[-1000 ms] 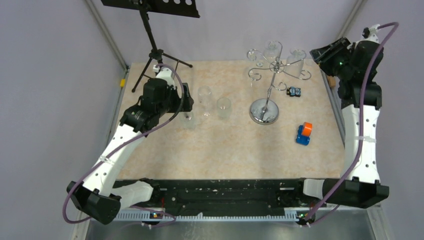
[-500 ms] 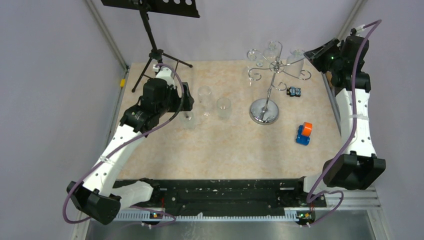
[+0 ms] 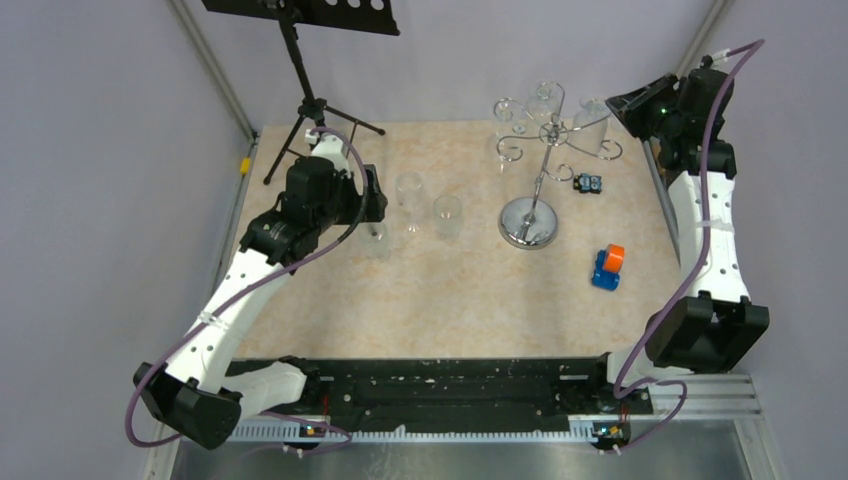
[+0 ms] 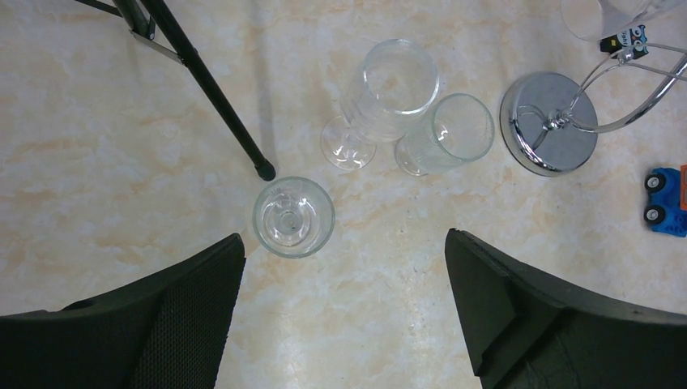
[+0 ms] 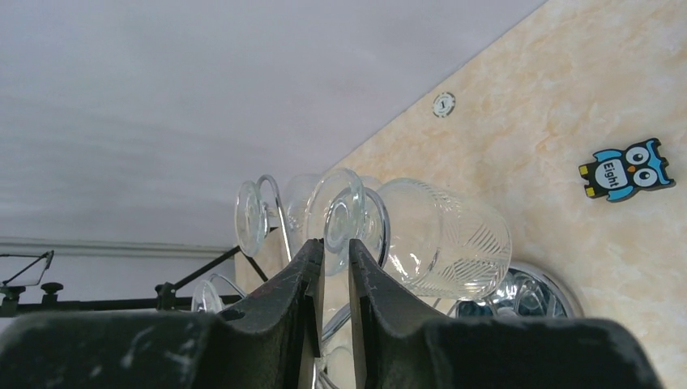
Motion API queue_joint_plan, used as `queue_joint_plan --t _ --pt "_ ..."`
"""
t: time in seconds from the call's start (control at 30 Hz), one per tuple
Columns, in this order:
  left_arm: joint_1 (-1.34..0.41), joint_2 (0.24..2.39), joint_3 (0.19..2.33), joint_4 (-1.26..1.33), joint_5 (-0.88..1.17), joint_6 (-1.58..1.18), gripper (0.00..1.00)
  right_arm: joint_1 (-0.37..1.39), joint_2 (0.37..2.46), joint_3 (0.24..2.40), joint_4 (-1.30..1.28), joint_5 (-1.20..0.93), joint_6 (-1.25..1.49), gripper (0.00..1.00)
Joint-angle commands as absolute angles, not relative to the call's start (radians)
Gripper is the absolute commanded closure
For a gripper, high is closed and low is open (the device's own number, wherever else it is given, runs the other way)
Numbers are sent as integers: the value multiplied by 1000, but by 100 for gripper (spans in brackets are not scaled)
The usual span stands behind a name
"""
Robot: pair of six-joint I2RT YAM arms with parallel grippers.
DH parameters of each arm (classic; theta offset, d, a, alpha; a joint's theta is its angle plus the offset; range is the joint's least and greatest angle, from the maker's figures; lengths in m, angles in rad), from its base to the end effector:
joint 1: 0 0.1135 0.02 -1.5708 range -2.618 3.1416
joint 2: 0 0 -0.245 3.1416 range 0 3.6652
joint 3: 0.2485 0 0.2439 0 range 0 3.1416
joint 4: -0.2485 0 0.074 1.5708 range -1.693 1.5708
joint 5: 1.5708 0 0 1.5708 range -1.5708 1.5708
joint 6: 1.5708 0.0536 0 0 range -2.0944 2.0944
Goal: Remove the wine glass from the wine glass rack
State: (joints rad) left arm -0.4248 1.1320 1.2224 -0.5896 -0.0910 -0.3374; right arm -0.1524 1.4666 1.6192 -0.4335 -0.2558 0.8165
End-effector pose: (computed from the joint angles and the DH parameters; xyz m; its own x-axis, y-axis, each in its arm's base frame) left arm 0.2369 -0.1018 0.3554 -0.5234 -0.1251 -0.8429 0.1743 0.9525 -0.2496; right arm 0.3381 -0.0382 0.4175 -0.2557 0.7526 -0.6068 0.1357 0.6494 0.7482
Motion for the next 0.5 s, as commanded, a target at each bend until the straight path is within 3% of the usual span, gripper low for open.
queue_joint_plan --t 0.0,0.47 --pt "-419 1107 1216 -551 -104 -327 3 -147 1478 1651 -390 -247 847 80" --pt "-420 1107 1217 -552 -115 -330 3 -147 1499 1654 -389 -228 852 75"
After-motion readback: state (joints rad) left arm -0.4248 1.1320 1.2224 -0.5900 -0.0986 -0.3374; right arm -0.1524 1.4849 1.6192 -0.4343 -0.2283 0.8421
